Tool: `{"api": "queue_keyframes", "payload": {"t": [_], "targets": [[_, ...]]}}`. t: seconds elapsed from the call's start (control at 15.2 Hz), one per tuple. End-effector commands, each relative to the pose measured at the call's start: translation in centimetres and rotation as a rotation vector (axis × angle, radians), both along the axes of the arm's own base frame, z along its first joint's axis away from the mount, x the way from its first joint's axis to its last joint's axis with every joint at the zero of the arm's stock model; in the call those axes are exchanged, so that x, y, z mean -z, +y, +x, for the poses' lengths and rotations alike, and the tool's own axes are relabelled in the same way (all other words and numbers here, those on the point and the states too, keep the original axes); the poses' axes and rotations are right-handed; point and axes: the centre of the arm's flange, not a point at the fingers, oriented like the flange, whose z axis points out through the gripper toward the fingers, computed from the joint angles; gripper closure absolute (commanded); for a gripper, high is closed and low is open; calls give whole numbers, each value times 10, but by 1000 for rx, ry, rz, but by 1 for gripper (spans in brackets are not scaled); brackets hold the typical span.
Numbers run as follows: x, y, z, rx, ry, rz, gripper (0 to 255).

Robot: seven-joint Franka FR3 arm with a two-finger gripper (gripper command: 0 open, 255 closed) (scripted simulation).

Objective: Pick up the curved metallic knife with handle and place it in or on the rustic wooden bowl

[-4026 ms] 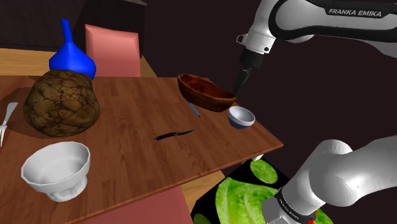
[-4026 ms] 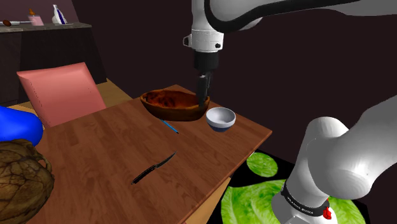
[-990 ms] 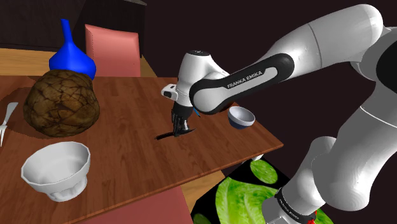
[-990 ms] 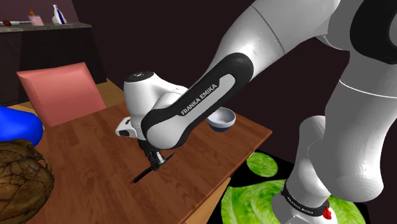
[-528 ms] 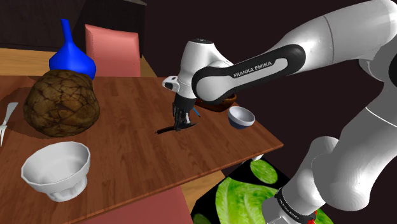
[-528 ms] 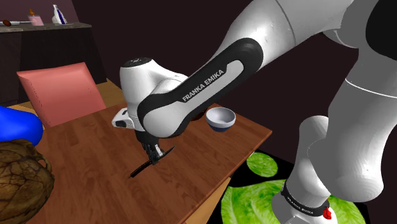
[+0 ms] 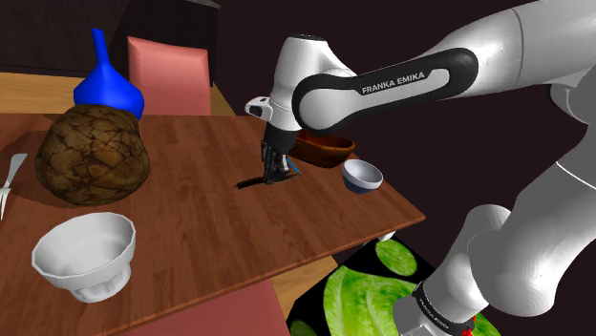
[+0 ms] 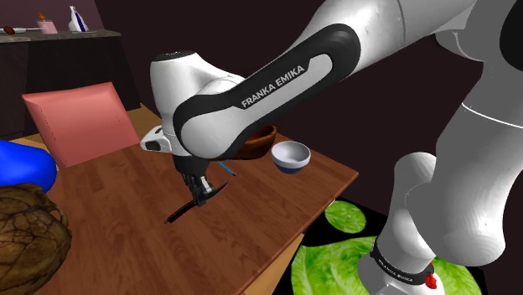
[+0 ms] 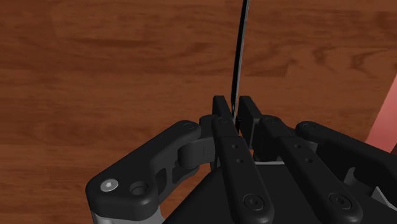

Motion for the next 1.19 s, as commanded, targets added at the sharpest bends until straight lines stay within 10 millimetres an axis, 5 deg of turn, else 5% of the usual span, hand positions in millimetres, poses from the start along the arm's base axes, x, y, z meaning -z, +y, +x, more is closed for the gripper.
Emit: {"api": "queue_keyframes", "payload": {"t": [0.0, 1.12], "targets": [[-12, 0, 0, 0, 0, 0, 255], [-101, 0, 0, 0, 0, 0, 255]]}}
